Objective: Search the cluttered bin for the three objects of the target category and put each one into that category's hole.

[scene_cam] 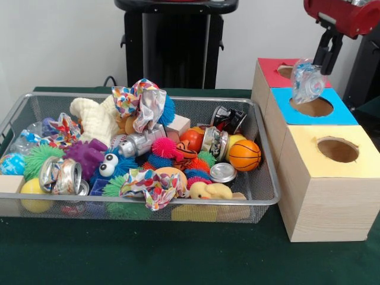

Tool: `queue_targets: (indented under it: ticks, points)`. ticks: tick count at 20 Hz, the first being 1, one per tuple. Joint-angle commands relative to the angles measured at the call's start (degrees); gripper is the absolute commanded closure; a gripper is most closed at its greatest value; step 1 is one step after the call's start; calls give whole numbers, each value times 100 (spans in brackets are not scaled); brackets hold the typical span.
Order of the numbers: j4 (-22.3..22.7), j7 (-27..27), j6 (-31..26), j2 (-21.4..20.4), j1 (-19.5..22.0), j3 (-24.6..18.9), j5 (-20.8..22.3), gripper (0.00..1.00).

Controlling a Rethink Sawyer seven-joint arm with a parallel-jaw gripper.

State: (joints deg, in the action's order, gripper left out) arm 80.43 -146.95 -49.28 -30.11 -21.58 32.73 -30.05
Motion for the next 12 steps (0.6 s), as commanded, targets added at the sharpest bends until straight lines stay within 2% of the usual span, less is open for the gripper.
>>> queue_targets:
  ticks: [1, 12]
  points:
    - [591, -1468, 328, 313, 75, -380, -131, 100]
    - [683, -1660, 226, 247, 26, -593, -548, 100]
